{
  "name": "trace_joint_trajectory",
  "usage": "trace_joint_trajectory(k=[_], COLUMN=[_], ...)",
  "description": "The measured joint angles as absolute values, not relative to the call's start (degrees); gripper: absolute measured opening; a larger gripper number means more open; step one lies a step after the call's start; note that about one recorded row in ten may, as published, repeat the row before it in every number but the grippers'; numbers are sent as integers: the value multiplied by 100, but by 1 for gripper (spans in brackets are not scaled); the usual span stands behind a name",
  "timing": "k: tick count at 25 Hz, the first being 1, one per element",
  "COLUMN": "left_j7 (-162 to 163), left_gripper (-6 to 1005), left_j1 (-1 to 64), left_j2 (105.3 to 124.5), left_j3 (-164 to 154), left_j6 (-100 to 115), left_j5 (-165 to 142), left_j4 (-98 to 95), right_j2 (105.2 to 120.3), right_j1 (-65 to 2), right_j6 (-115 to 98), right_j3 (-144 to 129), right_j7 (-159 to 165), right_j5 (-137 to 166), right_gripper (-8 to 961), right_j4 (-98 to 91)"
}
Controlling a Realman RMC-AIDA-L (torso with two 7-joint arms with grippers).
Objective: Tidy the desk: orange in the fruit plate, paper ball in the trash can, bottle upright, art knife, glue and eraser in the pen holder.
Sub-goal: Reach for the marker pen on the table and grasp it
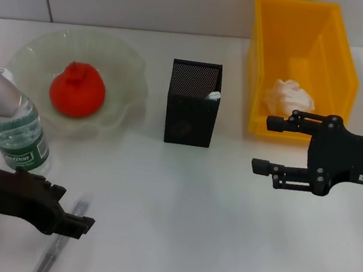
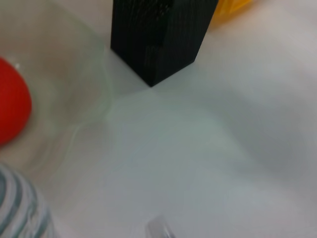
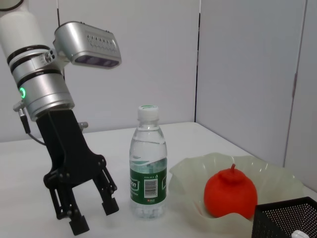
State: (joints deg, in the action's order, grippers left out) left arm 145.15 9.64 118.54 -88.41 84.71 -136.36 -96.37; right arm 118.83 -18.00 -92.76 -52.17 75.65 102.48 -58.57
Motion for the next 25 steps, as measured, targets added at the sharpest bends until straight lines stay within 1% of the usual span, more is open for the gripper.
trace_joint_trajectory(k=[6, 9, 16, 25], left_j7=[15120, 15521, 16039, 16482], left_gripper=[779, 778, 777, 776], left_j1=[1160, 1455, 1799, 2024], left_j2=[11848, 11859, 11864, 11895], left_j3=[-8861, -8898, -9148, -9392], left_j6=[8638, 8907, 9232, 9424], left_j5=[-13961, -14138, -14498, -14944], left_j4=[-9660, -9667, -9665, -9669], right_j2=[11867, 11863, 11879, 11892], right_j1=[-1870, -1888, -1896, -1941], right_j6=[-9169, -9091, -9078, -9079], right_j3=[-5208, -5196, -4975, -4826], right_j7=[7514, 7456, 7378, 7296], right_j5=[10248, 10242, 10210, 10199], right_gripper=[768, 768, 768, 768], right_j4=[-5719, -5656, -5631, -5547])
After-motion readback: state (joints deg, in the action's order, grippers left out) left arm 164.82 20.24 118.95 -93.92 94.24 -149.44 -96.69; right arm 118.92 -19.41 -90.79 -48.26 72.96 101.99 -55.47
